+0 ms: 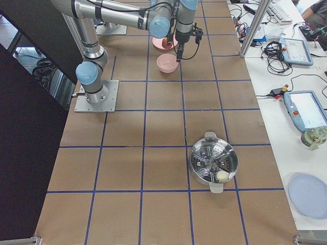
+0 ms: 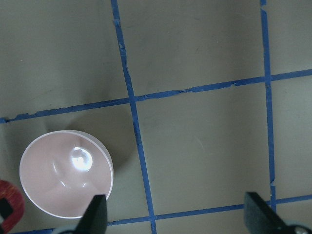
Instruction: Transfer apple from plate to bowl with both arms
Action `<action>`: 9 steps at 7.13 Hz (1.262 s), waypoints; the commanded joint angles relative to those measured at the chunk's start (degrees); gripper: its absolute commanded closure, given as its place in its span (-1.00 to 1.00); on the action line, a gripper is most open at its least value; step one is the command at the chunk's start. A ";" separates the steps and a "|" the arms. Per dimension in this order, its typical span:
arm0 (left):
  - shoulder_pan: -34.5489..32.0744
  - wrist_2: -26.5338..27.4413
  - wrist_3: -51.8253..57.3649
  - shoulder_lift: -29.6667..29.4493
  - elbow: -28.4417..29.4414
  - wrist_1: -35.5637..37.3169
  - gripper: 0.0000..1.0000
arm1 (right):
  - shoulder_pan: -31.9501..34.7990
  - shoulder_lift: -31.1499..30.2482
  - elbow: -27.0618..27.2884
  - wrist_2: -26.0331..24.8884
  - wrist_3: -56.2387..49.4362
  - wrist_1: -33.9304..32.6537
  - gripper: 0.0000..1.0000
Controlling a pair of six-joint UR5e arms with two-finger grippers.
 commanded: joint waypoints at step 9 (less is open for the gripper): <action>-5.87 -1.48 -7.45 -8.91 5.09 3.71 -0.51 | -0.39 -2.01 -2.07 -0.35 -1.21 0.41 -1.00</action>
